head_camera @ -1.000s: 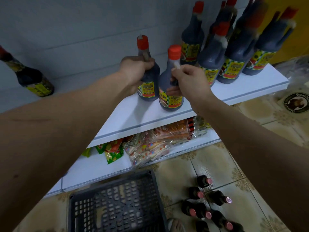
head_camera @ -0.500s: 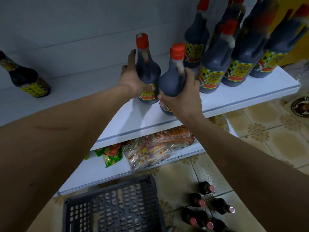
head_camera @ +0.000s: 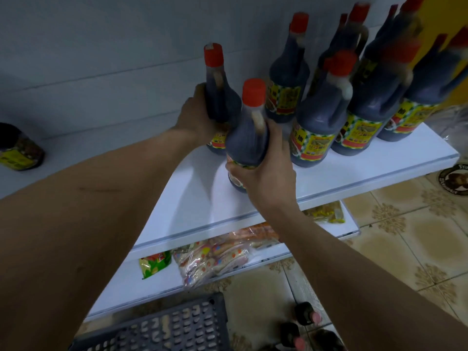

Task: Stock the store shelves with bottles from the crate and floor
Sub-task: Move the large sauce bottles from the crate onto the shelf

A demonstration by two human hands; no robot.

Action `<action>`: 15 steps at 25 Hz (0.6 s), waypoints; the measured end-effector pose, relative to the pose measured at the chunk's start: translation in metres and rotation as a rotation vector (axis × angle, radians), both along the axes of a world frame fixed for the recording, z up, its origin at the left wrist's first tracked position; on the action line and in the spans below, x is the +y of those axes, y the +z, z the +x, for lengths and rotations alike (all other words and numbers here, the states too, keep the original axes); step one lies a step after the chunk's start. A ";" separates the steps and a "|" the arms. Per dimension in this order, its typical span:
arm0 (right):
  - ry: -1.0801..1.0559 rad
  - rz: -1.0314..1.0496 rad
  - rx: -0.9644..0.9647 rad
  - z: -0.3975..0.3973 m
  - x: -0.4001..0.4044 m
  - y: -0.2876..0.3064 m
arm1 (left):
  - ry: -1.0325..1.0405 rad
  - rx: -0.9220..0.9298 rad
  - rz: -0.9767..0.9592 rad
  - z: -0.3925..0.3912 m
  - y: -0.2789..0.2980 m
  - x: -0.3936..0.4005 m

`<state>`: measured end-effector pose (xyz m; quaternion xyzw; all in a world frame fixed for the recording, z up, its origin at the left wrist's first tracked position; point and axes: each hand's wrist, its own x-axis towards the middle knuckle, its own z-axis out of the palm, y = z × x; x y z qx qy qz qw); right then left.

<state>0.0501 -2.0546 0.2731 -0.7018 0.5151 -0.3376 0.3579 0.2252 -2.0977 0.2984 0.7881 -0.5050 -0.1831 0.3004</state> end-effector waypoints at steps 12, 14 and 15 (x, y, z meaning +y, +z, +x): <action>-0.079 -0.038 -0.029 0.011 -0.034 -0.012 | -0.049 -0.002 -0.003 0.005 -0.011 -0.071; -0.085 -0.032 -0.051 0.014 -0.036 -0.015 | -0.031 -0.011 -0.017 0.002 -0.012 -0.075; -0.090 -0.028 -0.062 0.015 -0.037 -0.016 | -0.027 0.002 -0.027 0.001 -0.013 -0.076</action>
